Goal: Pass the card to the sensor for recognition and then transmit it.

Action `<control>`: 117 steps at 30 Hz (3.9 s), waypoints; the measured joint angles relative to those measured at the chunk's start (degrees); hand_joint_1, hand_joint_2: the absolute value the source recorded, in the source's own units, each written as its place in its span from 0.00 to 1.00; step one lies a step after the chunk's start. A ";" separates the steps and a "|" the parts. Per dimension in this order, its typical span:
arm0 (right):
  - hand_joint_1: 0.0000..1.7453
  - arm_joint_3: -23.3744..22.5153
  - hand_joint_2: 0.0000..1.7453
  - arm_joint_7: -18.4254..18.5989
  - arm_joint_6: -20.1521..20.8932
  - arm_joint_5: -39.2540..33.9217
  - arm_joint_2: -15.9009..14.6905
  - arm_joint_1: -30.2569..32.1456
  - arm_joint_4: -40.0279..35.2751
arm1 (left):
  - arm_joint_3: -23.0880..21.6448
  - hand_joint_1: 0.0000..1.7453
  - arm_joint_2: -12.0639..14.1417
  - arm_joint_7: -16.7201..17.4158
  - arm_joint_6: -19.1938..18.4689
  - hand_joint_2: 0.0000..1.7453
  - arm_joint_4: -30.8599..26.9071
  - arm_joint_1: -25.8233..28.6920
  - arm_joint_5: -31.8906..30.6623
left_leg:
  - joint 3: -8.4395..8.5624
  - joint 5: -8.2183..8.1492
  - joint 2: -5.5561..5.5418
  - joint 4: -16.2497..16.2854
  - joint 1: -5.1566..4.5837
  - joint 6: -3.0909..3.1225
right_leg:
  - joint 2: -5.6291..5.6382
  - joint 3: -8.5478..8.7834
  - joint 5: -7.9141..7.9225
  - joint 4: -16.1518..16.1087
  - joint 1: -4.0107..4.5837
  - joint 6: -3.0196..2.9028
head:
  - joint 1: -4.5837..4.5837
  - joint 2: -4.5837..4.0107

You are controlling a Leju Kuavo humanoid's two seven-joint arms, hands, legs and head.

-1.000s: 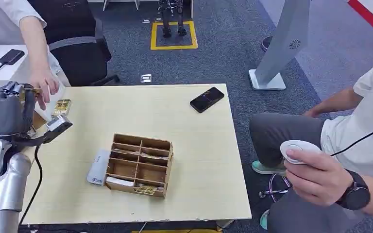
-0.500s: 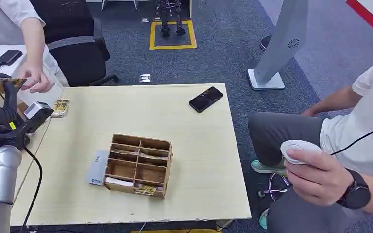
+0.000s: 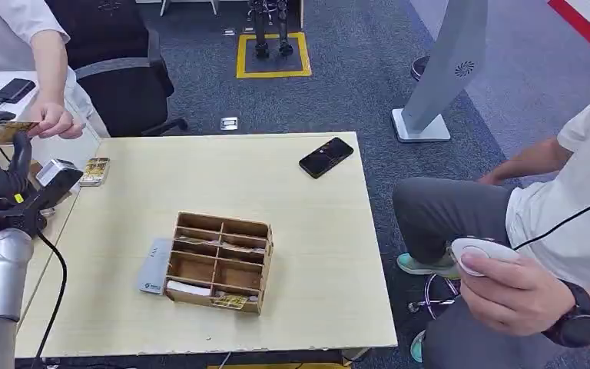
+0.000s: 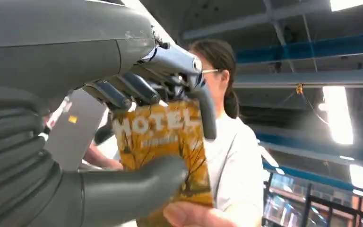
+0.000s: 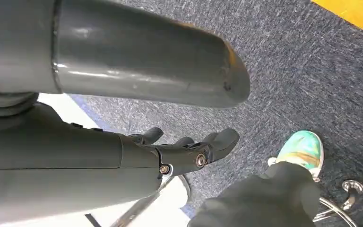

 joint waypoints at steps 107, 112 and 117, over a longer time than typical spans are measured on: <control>0.00 -3.10 0.00 -0.20 0.11 -0.15 -0.11 0.55 0.02 | -43.04 0.00 8.46 3.74 -30.64 1.00 -27.85 12.97 -4.29 | -0.17 -0.01 0.04 0.02 -0.06 0.03 | 0.07 -0.15 0.06 0.01 -0.12 0.11 | 0.13 0.00; 0.00 -3.10 0.00 -0.20 0.11 -0.15 -0.11 0.56 0.02 | -43.01 0.00 9.27 3.76 -30.77 1.00 -26.91 13.21 -4.70 | -0.17 -0.01 0.03 0.02 -0.06 0.03 | 0.05 -0.15 0.06 0.01 -0.11 0.11 | 0.13 0.00; 0.00 -3.13 0.00 -0.20 0.11 -0.13 -0.11 0.55 0.02 | -43.01 0.00 9.51 3.76 -30.97 1.00 -26.07 13.21 -5.42 | -0.17 -0.01 0.04 0.02 -0.05 0.03 | 0.05 -0.15 0.06 0.02 -0.12 0.11 | 0.15 0.00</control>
